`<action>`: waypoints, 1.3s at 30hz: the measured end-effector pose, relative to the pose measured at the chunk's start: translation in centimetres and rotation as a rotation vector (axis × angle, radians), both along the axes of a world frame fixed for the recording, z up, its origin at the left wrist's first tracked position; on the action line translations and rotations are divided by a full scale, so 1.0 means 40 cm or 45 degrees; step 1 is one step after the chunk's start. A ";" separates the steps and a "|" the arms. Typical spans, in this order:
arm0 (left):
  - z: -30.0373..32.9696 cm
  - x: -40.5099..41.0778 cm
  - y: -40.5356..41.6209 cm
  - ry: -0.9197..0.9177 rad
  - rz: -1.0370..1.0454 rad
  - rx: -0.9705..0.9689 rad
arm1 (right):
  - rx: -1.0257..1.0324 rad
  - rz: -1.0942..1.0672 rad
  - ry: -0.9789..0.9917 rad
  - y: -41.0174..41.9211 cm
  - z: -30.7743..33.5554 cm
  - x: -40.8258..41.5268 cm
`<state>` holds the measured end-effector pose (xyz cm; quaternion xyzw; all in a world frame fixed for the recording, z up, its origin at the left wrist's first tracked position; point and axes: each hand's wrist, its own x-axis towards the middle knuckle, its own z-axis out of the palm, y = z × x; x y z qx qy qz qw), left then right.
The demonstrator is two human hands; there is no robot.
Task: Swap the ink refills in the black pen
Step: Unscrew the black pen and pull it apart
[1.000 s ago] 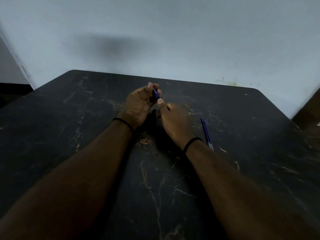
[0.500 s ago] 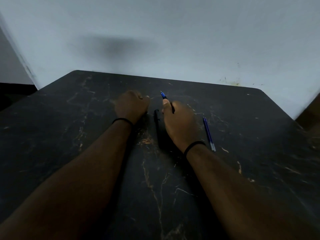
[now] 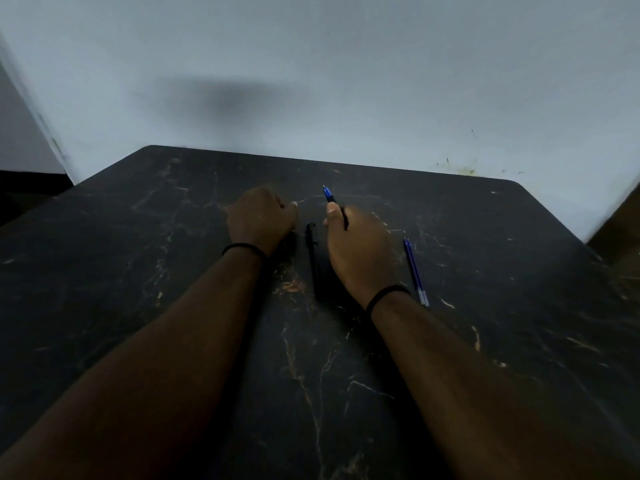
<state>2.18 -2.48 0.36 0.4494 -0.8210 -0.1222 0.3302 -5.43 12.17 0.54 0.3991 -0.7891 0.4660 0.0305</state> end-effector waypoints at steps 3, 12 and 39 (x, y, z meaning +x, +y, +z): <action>0.022 -0.002 0.028 0.483 -0.059 0.032 | -0.074 -0.007 -0.008 -0.004 -0.001 0.002; 0.051 -0.034 0.086 1.330 -0.897 0.987 | -0.336 0.140 -0.110 -0.001 0.004 -0.008; 0.036 -0.034 0.089 1.308 -1.195 1.337 | -0.191 0.554 -0.659 -0.018 0.018 -0.021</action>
